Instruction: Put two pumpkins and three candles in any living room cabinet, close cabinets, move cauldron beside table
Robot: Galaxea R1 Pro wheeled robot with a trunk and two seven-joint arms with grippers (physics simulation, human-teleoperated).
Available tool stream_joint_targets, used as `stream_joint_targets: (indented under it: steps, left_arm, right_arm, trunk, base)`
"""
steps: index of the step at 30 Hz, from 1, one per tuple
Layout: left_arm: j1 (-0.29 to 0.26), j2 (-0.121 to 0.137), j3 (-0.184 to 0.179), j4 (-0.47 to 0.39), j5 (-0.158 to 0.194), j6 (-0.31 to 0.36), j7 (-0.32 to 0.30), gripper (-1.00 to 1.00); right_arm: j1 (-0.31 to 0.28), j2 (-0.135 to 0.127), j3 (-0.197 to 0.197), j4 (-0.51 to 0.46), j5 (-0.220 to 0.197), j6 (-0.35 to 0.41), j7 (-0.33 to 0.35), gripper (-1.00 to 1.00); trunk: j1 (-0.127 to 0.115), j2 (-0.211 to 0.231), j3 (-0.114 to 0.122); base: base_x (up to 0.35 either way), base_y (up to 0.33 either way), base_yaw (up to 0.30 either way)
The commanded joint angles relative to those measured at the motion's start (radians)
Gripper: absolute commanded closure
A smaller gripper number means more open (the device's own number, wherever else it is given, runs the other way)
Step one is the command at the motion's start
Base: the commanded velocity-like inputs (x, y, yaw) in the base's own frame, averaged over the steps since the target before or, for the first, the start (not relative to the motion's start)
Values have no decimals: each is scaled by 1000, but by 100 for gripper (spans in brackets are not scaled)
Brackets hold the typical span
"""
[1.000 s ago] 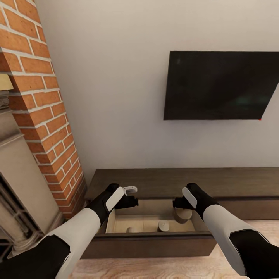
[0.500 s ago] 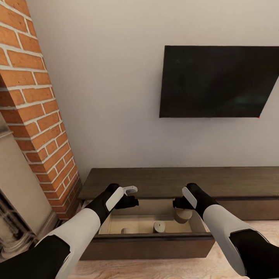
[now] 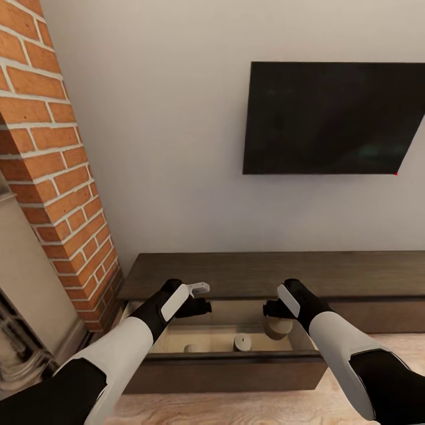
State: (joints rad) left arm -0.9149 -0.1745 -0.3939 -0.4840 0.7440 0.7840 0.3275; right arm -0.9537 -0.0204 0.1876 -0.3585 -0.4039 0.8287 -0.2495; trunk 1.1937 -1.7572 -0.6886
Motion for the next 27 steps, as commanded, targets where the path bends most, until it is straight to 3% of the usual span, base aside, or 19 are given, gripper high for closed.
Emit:
stream_joint_targets:
  steps: [1, 9, 13, 20, 27]
  left_arm:
    - [-1, 0, -3, -2, 9, 1, 9, -100]
    - [-1, 0, -9, -24, 7, 4, 11, -100]
    - [-1, 0, -9, -73, 6, 5, 13, -100]
    - [-1, 0, -11, -85, 6, 8, 9, -100]
    - [-1, 0, -26, -86, 5, 10, 10, -100]
  right_arm:
    - [0, -1, 7, -2, -10, 2, -6, 100]
    - [0, -1, 9, -6, -9, -8, 1, 100]
    - [0, -1, 9, -8, -7, -8, 2, 100]
    - [0, -10, 9, -7, -6, -7, 0, 100]
    - [0, -24, 7, -7, -7, -7, 1, 100]
  trunk:
    - [4, -8, -4]
    - [35, -64, -37]
    - [35, -64, -39]
    - [35, -64, -40]
    - [35, -64, -40]
  base:
    - [0, 0, 0]
    - [0, 0, 61]
    - [0, 0, 29]
    - [20, 0, 3]
    - [249, -61, 0]
